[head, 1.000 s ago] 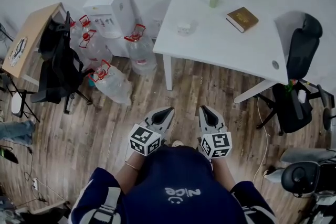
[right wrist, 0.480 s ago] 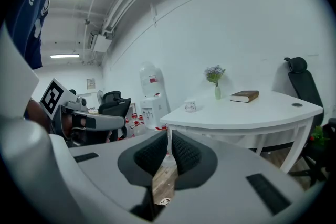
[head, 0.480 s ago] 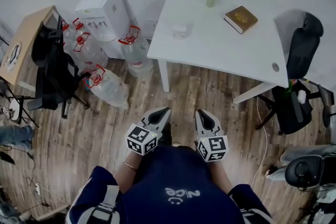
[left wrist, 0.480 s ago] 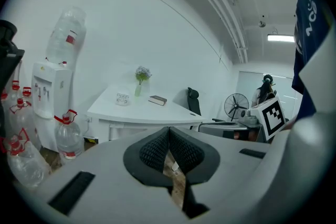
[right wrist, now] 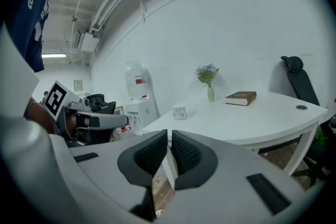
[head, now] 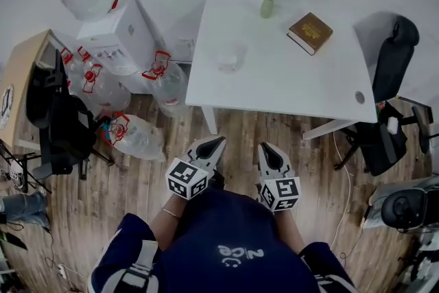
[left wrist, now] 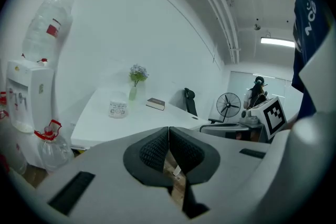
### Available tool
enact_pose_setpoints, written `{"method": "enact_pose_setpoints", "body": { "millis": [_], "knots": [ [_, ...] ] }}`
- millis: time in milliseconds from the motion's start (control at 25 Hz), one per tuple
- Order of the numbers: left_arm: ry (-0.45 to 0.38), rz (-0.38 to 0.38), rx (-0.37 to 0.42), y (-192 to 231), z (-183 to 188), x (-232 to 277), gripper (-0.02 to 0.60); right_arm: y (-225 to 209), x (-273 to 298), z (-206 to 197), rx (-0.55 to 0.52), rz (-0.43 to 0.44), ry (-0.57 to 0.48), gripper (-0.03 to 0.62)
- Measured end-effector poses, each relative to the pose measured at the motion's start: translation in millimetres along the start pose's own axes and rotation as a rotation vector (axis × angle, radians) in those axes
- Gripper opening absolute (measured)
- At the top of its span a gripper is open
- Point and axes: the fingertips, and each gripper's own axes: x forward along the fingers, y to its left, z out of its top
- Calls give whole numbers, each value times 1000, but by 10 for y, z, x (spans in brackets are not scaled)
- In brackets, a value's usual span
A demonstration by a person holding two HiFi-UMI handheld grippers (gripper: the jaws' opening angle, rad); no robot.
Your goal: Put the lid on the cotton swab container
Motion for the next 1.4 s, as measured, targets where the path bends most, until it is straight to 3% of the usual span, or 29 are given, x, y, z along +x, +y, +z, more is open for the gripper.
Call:
{"method": "enact_pose_setpoints", "body": {
  "millis": [440,840,1400],
  "knots": [
    [51,-69,17,1050,345,396,20,74,1050,373,58,-10,-45,57],
    [62,-98,38,1577,519,588,20,142,1547,505,66,-17,-33,57],
    [55,10,35,1979,707,1117,21,-427,2064,794,43,39,-8,57]
  ]
}}
